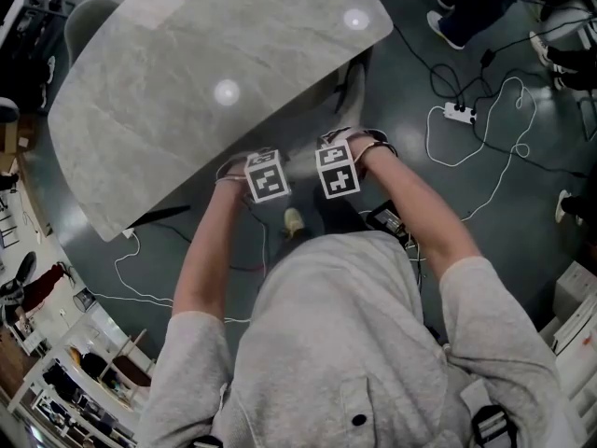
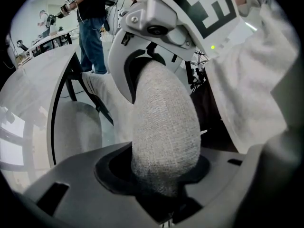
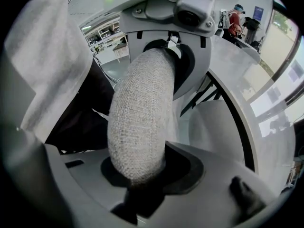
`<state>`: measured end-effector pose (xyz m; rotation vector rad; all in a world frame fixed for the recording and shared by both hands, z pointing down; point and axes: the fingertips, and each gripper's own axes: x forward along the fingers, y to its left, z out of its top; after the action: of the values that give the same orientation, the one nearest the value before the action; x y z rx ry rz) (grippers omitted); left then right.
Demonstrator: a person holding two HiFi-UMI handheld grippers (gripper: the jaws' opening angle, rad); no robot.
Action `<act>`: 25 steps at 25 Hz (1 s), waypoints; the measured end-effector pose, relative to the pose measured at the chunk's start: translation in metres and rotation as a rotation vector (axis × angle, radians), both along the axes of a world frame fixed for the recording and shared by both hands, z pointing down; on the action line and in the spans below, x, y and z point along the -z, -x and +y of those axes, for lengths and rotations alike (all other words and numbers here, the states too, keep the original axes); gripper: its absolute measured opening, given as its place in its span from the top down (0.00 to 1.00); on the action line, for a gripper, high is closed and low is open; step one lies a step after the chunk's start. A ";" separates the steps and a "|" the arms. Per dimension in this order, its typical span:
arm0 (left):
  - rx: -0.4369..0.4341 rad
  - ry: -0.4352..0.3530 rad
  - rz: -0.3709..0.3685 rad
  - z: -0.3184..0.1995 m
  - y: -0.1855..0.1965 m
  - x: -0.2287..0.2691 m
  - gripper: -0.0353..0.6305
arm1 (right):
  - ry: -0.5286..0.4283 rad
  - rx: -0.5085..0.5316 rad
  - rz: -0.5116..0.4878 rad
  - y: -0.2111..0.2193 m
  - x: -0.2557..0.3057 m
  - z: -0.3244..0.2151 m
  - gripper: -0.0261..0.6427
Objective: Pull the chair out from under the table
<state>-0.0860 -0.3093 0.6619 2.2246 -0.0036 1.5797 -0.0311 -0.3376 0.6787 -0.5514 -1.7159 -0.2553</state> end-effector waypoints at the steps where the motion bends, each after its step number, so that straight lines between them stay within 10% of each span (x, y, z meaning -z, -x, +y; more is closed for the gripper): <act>1: -0.005 0.002 0.001 0.002 0.000 0.001 0.62 | 0.003 -0.006 0.000 0.001 0.001 0.003 0.76; 25: -0.073 0.012 -0.001 0.088 -0.006 0.004 0.62 | 0.029 -0.076 0.028 -0.011 0.005 0.095 0.76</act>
<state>-0.0795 -0.2213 0.6575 2.2382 0.0878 1.6141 -0.0197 -0.2427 0.6742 -0.5074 -1.7122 -0.1680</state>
